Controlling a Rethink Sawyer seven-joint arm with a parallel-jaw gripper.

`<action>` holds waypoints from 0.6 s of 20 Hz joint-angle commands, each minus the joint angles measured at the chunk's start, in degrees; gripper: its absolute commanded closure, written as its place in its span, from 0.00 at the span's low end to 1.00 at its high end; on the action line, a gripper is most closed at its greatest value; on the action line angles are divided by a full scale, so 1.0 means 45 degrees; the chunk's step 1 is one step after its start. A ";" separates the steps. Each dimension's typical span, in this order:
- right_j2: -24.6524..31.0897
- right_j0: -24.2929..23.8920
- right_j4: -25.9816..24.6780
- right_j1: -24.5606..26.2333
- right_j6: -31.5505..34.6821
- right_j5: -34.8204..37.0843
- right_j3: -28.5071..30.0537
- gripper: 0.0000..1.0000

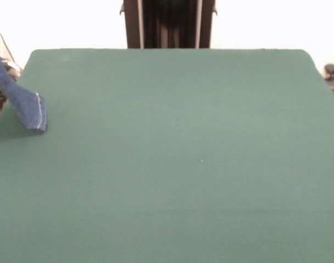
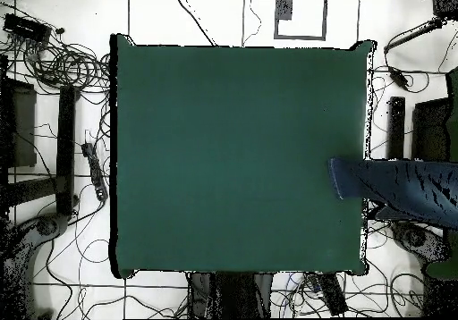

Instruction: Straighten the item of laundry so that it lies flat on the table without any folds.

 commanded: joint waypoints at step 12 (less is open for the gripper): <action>0.3253 -0.1762 -0.0394 0.2122 -0.6016 0.1207 -0.1784 1.00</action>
